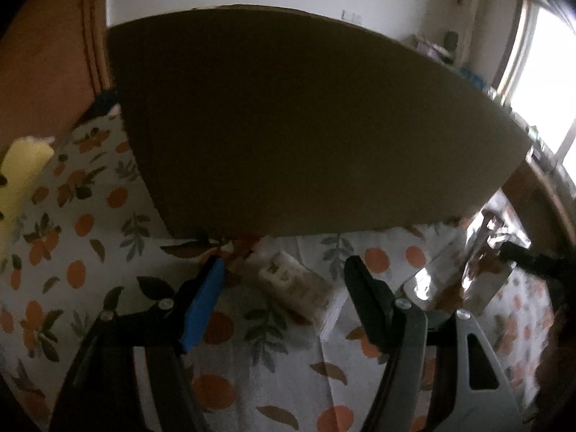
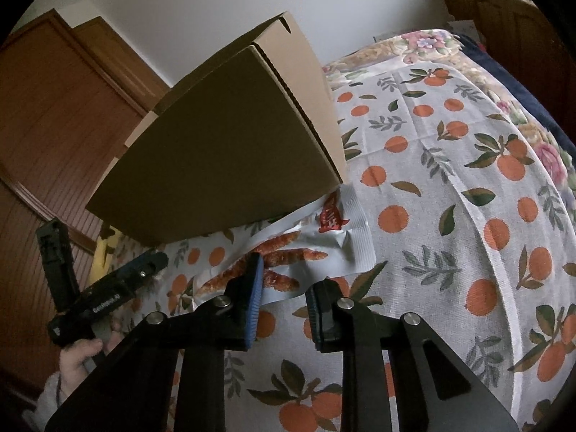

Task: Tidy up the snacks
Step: 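Lower both tools toward the chicken-feet pack and small white packet beside the box, then grasp the small white packet with the left gripper while the right grasps the chicken-feet pack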

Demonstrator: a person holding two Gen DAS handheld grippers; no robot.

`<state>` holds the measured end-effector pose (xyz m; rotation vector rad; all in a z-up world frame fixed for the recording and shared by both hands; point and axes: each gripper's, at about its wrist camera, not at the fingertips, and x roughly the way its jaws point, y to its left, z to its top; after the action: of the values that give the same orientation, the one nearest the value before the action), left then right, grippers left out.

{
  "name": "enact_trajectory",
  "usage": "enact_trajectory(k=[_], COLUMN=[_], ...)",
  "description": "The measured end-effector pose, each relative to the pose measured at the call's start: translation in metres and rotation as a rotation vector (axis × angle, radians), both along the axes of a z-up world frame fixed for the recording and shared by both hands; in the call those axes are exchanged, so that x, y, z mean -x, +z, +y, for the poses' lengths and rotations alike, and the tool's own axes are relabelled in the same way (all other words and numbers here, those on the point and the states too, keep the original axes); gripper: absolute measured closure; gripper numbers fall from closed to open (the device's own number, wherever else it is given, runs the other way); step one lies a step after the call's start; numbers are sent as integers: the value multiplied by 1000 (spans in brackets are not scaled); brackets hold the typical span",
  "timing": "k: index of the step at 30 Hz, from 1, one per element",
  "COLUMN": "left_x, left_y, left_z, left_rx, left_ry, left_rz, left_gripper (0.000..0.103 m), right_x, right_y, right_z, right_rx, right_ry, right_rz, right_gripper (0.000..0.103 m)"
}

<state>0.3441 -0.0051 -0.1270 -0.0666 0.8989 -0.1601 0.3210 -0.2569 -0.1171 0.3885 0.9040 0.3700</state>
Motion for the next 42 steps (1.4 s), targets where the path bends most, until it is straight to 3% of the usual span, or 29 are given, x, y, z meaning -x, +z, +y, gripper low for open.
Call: enact_trajectory(k=[7, 8, 9, 12, 23, 42], left_x=[16, 18, 20, 29, 55, 80], left_y=[1, 1, 2, 2, 13, 70], left_z=[-1, 0, 2, 11, 19, 11], left_rx=[-30, -25, -13, 32, 54, 96], left_ry=[-42, -43, -47, -52, -86, -135], left_rz=[-4, -5, -8, -1, -28, -130], left_gripper=[51, 57, 78, 81, 83, 83], right_x=[3, 3, 4, 8, 19, 38], right_y=[3, 3, 4, 7, 34, 87], right_z=[2, 2, 1, -2, 9, 52], right_rx=[19, 17, 11, -15, -3, 119], right_ry=[5, 7, 10, 21, 54, 128], right_rz=[-10, -11, -11, -16, -63, -173], right_gripper=[82, 83, 83, 86, 94, 102])
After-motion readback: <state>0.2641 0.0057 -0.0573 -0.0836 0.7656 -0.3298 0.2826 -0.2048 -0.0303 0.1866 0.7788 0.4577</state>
